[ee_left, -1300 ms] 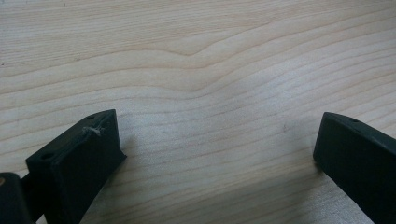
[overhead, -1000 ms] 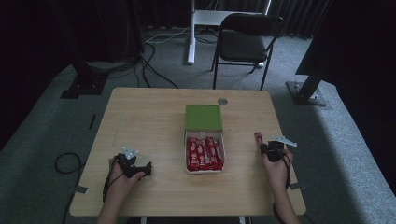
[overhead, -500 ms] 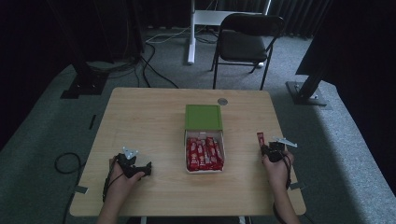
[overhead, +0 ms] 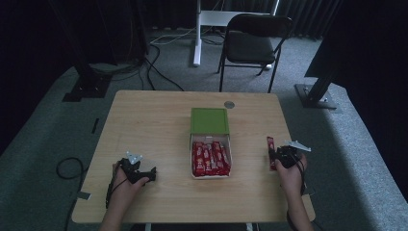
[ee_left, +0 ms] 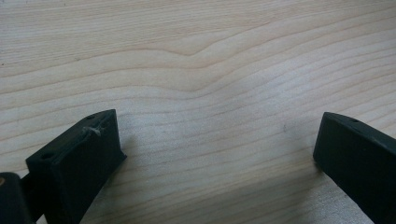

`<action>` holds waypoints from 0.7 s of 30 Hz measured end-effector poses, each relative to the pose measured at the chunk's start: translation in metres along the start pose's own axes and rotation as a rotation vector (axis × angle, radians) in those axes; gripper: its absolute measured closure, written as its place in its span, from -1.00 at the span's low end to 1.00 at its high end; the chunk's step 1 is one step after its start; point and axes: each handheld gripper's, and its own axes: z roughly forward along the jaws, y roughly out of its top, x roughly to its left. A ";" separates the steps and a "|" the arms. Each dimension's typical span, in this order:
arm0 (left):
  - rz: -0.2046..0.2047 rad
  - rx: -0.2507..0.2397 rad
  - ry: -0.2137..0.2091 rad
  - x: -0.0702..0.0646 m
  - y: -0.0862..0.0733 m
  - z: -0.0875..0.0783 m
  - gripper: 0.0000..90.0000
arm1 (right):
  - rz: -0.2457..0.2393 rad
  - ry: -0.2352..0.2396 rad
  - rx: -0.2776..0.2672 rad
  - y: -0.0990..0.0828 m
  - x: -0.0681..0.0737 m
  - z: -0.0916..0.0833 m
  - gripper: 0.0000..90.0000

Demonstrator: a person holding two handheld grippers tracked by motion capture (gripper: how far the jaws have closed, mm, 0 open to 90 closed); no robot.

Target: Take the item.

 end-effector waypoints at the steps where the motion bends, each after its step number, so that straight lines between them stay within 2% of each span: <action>1: 0.000 0.000 0.000 0.000 0.000 0.000 -0.97 | -0.008 0.006 -0.008 0.000 0.000 -0.001 0.24; 6: 0.000 0.000 0.000 0.000 0.000 0.000 -0.97 | -0.050 0.024 -0.015 0.003 0.004 -0.006 0.14; 10: 0.000 0.000 0.000 0.000 0.000 0.000 -0.97 | -0.105 0.048 -0.023 0.005 0.009 -0.010 0.05; 13: 0.000 0.000 0.000 0.000 0.000 0.000 -0.97 | -0.110 0.088 -0.040 0.005 0.013 -0.013 -0.02; 16: 0.000 0.000 0.000 0.000 0.000 0.000 -0.97 | -0.111 0.117 -0.048 0.005 0.016 -0.014 0.01; 17: 0.000 0.000 0.000 0.000 0.000 0.000 -0.97 | -0.118 0.126 -0.051 0.005 0.017 -0.014 -0.01; 18: 0.000 0.000 0.000 0.000 0.000 0.000 -0.97 | -0.141 0.160 -0.066 0.005 0.023 -0.016 -0.07; 21: 0.000 0.000 0.000 0.000 0.000 0.000 -0.97 | -0.152 0.195 -0.088 0.005 0.027 -0.018 -0.14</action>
